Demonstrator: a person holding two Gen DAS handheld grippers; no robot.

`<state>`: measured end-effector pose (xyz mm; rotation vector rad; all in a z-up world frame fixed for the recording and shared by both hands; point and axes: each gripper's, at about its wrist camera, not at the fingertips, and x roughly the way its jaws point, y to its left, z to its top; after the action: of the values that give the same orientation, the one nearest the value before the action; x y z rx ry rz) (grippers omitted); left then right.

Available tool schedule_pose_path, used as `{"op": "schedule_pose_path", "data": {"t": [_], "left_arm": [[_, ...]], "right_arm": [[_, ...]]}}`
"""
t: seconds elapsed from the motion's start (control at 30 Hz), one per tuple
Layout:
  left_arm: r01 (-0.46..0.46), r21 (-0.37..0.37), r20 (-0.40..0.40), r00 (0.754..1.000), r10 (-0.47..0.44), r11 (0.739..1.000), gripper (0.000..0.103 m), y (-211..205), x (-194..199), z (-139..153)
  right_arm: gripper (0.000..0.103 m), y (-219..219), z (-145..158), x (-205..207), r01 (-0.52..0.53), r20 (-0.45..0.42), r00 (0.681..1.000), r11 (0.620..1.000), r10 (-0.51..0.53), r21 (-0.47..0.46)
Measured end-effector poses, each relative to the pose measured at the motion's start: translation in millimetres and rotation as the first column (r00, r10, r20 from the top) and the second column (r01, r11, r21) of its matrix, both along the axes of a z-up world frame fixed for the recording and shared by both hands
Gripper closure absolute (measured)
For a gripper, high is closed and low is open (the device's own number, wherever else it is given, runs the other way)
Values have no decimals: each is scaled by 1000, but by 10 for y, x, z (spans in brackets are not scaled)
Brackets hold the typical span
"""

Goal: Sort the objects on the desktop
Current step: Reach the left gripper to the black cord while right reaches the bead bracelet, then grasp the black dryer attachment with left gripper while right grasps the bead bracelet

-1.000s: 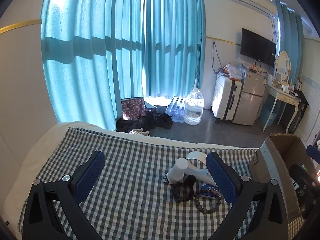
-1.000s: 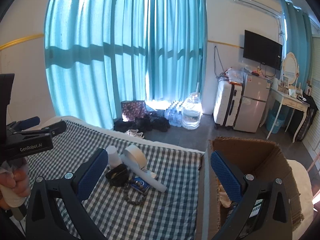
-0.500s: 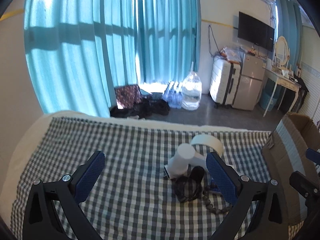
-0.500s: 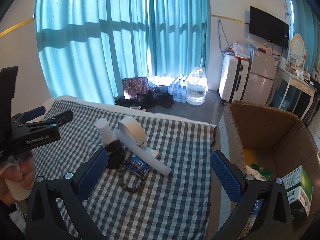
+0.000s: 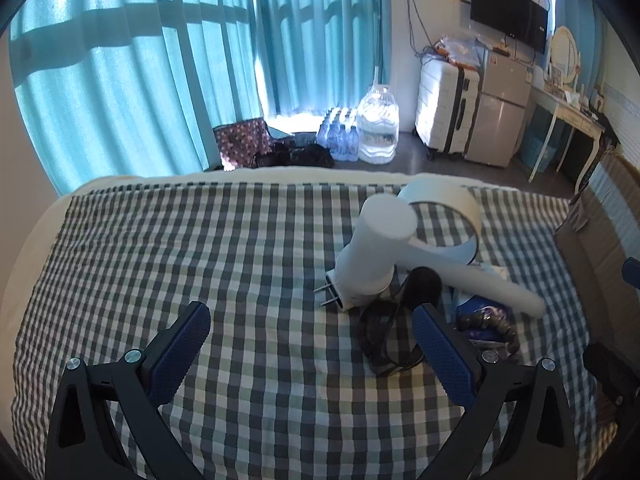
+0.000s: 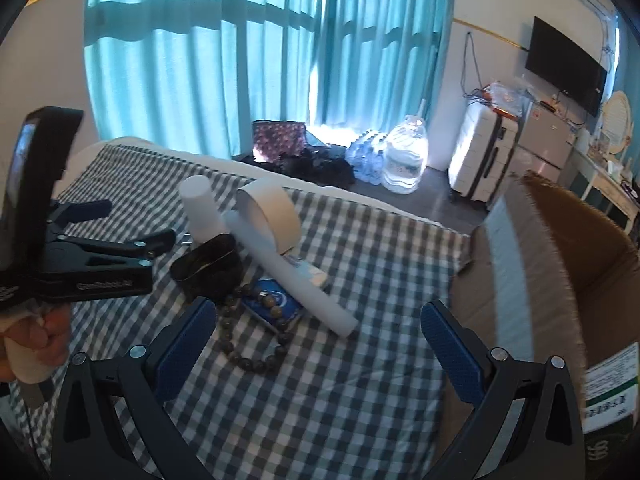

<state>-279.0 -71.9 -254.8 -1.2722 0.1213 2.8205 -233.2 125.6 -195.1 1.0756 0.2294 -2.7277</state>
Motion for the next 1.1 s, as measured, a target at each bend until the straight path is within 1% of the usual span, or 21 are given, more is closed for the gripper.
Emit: {"op": "schedule_pose_path", "data": {"t": [0.1, 0.23, 0.33, 0.4, 0.5, 0.57, 0.6, 0.63, 0.67, 0.73, 0.77, 0.8, 0.83, 0.87, 0.9, 0.93, 0.97, 1.0, 1.03, 1.1], "left_arm": [[5, 20, 29, 1000, -6, 1000, 0, -12, -40, -90], [28, 27, 52, 998, -29, 999, 0, 21, -66, -189], [44, -7, 77, 996, -43, 999, 0, 83, -78, -295], [41, -13, 116, 992, -39, 999, 0, 75, -109, -409], [39, -2, 187, 982, -38, 999, 0, 50, -133, -594], [60, 1, 191, 980, -59, 998, 4, 67, -89, -668], [65, 6, 182, 981, -65, 998, 4, 71, -66, -683], [67, 14, 175, 982, -68, 998, 8, 75, -58, -694], [65, 18, 176, 982, -68, 998, 15, 81, -60, -711], [60, 29, 170, 983, -64, 998, 19, 96, -55, -730], [64, 37, 162, 984, -69, 997, 29, 123, -51, -722], [71, 36, 155, 985, -76, 997, 33, 166, -40, -718], [79, 27, 151, 985, -82, 997, 41, 222, -47, -715], [88, 20, 148, 985, -90, 996, 52, 270, -78, -691], [96, 18, 146, 984, -97, 995, 60, 309, -108, -657], [103, 17, 146, 984, -105, 994, 72, 358, -122, -633], [109, 13, 146, 983, -110, 994, 76, 421, -119, -612], [112, 1, 142, 984, -111, 994, 76, 478, -111, -595], [115, -13, 135, 984, -112, 993, 77, 511, -119, -569], [114, -34, 123, 986, -109, 993, 77, 558, -128, -526]], "right_arm": [[2, -40, -128, -69, -23, 31, 999, 1000, 23, -3], [9, -5, -347, -171, -31, 102, 994, 997, 38, -69], [20, 17, -505, -239, -30, 148, 988, 995, 43, -90], [34, 23, -598, -278, -30, 173, 984, 994, 48, -104], [36, 3, -721, -306, -37, 206, 977, 993, 60, -117], [37, -39, -795, -305, -47, 214, 975, 993, 69, -107], [40, -55, -833, -306, -50, 220, 973, 993, 72, -104], [41, -76, -873, -309, -49, 226, 972, 994, 70, -94], [41, -91, -883, -303, -50, 219, 973, 995, 68, -85], [41, -128, -889, -284, -57, 205, 976, 996, 70, -67], [41, -149, -901, -278, -59, 203, 977, 997, 69, -55], [41, -178, -912, -260, -61, 198, 978, 997, 68, -41], [41, -192, -916, -247, -63, 191, 979, 997, 68, -34], [44, -212, -928, -235, -65, 187, 980, 997, 69, -32], [49, -226, -932, -224, -68, 185, 980, 997, 73, -31], [53, -241, -933, -213, -71, 182, 980, 997, 76, -30], [61, -251, -935, -201, -73, 180, 981, 997, 77, -30], [70, -258, -941, -192, -73, 180, 981, 997, 77, -27], [73, -260, -943, -181, -70, 182, 981, 997, 74, -25], [85, -246, -947, -192, -69, 187, 980, 997, 75, -37]]}}
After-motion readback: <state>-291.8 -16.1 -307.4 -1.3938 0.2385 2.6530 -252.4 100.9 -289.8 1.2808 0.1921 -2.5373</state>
